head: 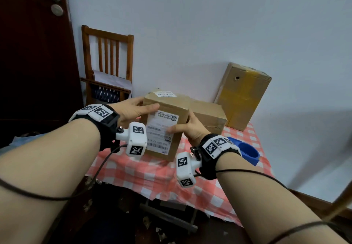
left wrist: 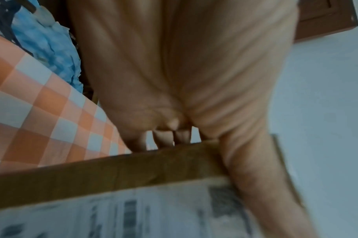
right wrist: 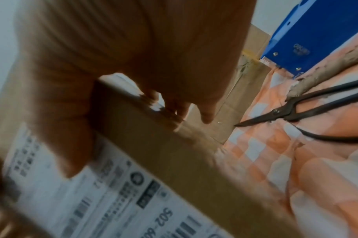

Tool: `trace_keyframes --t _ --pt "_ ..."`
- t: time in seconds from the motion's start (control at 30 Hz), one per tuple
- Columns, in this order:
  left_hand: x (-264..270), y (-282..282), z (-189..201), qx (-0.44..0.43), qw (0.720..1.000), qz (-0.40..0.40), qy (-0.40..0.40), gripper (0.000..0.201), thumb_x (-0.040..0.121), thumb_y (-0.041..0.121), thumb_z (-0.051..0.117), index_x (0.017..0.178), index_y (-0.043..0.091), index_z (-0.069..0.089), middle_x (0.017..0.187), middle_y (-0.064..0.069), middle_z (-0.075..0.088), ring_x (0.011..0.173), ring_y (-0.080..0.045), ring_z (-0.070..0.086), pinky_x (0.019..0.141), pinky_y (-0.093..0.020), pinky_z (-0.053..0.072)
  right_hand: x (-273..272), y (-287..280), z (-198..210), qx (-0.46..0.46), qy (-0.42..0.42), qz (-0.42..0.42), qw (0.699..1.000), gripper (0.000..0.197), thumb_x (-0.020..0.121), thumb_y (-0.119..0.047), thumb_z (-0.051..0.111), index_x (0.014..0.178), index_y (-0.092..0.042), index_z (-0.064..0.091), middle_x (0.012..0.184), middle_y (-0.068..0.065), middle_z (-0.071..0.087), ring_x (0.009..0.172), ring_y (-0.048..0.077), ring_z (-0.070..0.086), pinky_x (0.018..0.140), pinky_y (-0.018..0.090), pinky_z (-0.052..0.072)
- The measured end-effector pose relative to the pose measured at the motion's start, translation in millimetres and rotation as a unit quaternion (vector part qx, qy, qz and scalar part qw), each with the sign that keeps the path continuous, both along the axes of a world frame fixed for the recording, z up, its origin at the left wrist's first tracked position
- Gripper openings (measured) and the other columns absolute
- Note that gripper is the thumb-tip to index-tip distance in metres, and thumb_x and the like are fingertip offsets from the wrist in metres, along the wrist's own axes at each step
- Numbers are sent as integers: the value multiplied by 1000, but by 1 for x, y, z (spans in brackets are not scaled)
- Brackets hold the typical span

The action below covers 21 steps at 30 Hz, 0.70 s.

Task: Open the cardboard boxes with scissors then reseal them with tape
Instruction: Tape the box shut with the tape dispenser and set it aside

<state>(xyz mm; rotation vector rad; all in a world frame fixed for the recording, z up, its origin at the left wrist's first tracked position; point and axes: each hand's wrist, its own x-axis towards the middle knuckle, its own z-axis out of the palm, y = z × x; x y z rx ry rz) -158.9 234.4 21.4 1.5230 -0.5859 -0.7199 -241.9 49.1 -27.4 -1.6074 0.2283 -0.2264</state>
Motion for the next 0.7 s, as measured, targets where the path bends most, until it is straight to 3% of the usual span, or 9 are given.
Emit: trace_keyframes --t 0.07,0.13,0.2,0.3,0.4,0.5,0.57,0.63,0.7 --pt "6 4 -2 7 1000 -4 -21 92 29 37 97 113 21 63 99 1 74 94 -9 69 82 -24 53 4 -4 -6 -58 3 -45 997 109 30 -13 86 129 -23 40 121 11 59 112 30 59 91 50 52" --pt "7 4 -2 18 998 43 -42 65 65 10 84 126 14 59 106 -1 71 110 -13 62 100 -28 44 8 -7 -13 -137 8 -96 986 112 26 -27 88 126 -31 38 123 4 53 113 23 55 91 48 53" --pt "8 -1 -3 38 992 108 -60 62 82 -2 67 138 14 49 117 -3 64 121 -20 54 102 -33 39 7 -2 -10 -202 12 -151 968 115 25 -39 86 129 -30 37 124 0 49 116 20 51 95 45 50" --pt "3 -12 -1 43 995 79 -30 99 72 15 80 151 28 22 133 -1 52 122 -19 49 99 -38 39 5 11 4 -308 43 -182 933 125 37 -47 87 142 -17 26 134 4 42 128 24 38 105 46 40" --pt "-5 -20 -2 114 985 73 -110 112 48 51 92 140 40 30 129 2 54 116 -20 53 95 -36 47 6 18 8 -352 30 -158 922 128 49 -45 88 148 -12 14 142 7 34 135 24 30 109 46 33" --pt "1 -19 -5 79 981 157 -78 65 62 41 87 114 28 51 108 -4 63 98 -22 62 80 -35 54 2 15 8 -325 9 -119 938 130 42 -46 92 146 -17 19 140 2 39 130 21 39 110 43 35" --pt "4 -13 -5 36 986 165 -12 34 74 30 79 99 20 59 98 -7 67 97 -26 65 84 -39 54 -3 5 7 -342 52 -96 933 138 36 -51 90 148 -22 16 140 0 39 130 21 39 109 45 36" --pt "8 -6 -6 20 985 168 27 39 72 38 77 101 17 62 101 -10 67 106 -30 62 93 -46 50 -11 -4 7 -340 93 -74 933 140 43 -42 92 152 -18 7 148 2 28 137 22 29 115 42 28" --pt "9 -3 -6 23 983 175 51 45 78 44 70 110 15 60 105 -13 64 104 -29 60 84 -43 53 -18 -8 5 -306 95 -52 946 133 56 -24 91 153 -13 0 151 4 17 139 20 24 115 27 20"
